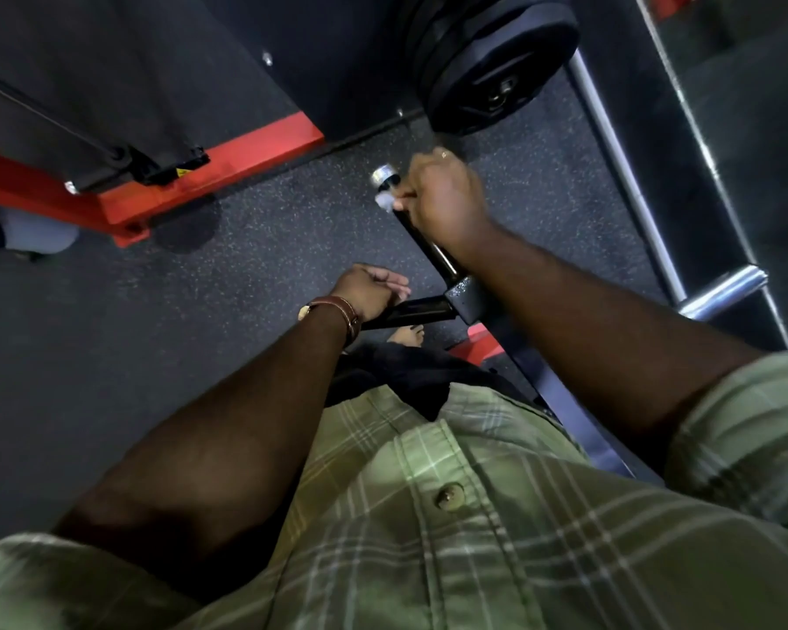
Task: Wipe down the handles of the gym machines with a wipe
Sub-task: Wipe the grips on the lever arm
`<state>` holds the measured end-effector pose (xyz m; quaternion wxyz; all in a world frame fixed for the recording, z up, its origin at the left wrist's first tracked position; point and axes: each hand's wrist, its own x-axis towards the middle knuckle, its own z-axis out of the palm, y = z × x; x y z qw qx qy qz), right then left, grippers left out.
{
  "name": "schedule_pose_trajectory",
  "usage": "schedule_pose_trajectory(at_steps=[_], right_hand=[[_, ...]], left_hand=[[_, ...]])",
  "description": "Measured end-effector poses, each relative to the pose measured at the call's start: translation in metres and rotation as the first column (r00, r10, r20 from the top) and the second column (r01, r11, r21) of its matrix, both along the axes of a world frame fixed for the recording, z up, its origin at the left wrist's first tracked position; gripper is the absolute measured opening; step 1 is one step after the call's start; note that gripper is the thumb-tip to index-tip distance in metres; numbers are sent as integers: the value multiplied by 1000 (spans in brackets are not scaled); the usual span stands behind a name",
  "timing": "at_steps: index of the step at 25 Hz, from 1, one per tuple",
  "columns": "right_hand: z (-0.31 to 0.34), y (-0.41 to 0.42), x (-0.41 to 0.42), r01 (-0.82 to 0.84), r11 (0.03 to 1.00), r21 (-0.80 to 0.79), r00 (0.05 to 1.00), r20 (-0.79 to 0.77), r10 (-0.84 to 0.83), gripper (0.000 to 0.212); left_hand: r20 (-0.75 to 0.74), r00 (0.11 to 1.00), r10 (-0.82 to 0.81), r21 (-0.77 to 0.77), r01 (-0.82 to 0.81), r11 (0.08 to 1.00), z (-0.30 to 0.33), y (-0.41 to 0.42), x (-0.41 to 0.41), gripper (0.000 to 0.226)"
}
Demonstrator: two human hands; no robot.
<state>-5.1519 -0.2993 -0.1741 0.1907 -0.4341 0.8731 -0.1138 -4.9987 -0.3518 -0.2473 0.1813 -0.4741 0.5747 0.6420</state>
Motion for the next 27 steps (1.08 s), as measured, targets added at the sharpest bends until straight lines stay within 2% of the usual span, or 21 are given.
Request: schedule_pose_trajectory(at_steps=[3,6,10,13,15,17,18,19,20,21,22,24,27], right_hand=[[-4,45,5,-102,993,51,994,51,99,17],[-14,20,-1,-179,984,5,984,-18,179,19],[-27,-25,-9,-94,995,16,993,-63,95,24],[-22,15,3,-197,980,-15,978,-69,196,16],[-9,53,9,-174,985,1,984,49,174,13],[1,66,13,-2,999,-44,978,210,12,7],[7,63,15,206,975,-84,906,393,-158,4],[12,53,16,458,884,-95,716,628,-304,5],[22,42,18,642,764,-61,488,801,-346,8],[33,29,22,747,665,-4,284,906,-314,11],[45,17,28,788,613,50,145,954,-263,13],[68,0,43,796,597,101,-6,987,-159,15],[100,-20,69,778,617,116,-141,990,-8,18]], left_hand=[[-3,1000,30,-10,-30,1000,4,0,2,23],[-13,998,68,-19,-68,997,1,4,1,25],[-33,991,126,-17,-127,992,12,6,0,28],[-72,976,203,-8,-204,979,25,-1,6,29],[-110,950,293,2,-295,956,40,-7,7,25],[-153,920,360,3,-364,931,54,-15,8,23],[-175,908,380,14,-383,924,61,-19,8,23],[-201,896,396,29,-399,917,68,-22,7,22],[-234,879,416,41,-419,907,76,-26,7,21],[-272,854,443,52,-446,893,85,-29,8,19],[-318,824,469,61,-476,877,97,-32,10,17],[-428,752,501,63,-528,847,123,-38,13,13],[-594,639,489,17,-597,802,167,-50,31,14]])
